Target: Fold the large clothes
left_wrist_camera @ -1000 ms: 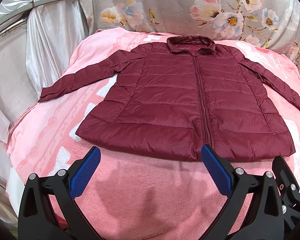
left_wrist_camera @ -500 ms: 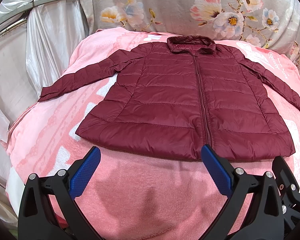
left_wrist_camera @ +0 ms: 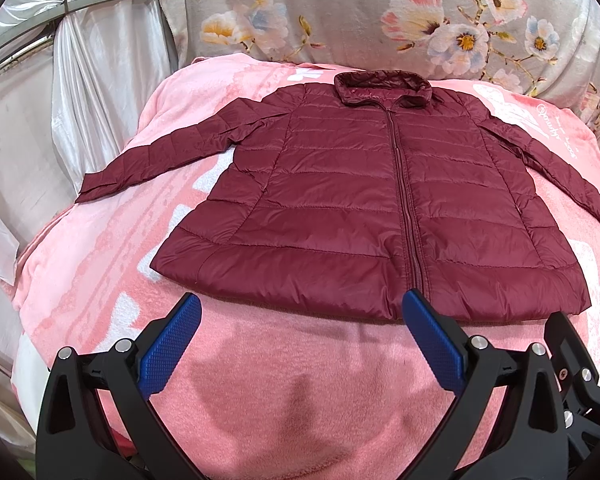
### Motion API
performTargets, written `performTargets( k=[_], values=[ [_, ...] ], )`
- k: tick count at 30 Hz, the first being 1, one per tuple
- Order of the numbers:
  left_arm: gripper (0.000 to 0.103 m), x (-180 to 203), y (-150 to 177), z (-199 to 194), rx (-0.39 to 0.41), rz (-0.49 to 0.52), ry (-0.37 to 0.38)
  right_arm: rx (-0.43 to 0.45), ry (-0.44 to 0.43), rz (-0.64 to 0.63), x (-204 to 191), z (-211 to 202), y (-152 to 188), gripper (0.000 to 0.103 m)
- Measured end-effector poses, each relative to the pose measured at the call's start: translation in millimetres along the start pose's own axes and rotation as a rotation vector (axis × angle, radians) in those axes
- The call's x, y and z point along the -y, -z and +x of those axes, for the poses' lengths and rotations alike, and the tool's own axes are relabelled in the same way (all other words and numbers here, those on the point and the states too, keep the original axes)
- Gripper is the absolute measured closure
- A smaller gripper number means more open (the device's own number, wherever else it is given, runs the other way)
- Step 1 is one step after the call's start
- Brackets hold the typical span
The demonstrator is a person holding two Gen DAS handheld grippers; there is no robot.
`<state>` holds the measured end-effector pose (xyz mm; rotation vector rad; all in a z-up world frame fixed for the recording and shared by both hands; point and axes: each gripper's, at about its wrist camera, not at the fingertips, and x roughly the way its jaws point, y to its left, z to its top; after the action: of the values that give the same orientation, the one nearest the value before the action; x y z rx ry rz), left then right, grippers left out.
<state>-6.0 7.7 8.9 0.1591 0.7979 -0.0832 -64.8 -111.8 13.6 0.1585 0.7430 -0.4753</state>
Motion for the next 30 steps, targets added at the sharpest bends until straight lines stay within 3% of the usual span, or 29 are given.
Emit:
performTargets(
  k=[19,22,25,30],
  values=[
    [0.005,-1,6,1,-0.013,-0.001,0.0,-0.012,-0.006,0.005,1,2,2,0.005],
    [0.005,-2,8,7,-0.032,0.0,0.01,-0.039,-0.045,0.009,5,12,3,0.005],
    [0.005,-3,4,16,-0.062,0.0,0.019,-0.062,-0.081,0.063,25,29,-3,0.005],
    [0.005,-15,-6,28,-0.065,-0.034,0.023,-0.059,0.0,0.237,99,55,-23,0.005]
  ],
)
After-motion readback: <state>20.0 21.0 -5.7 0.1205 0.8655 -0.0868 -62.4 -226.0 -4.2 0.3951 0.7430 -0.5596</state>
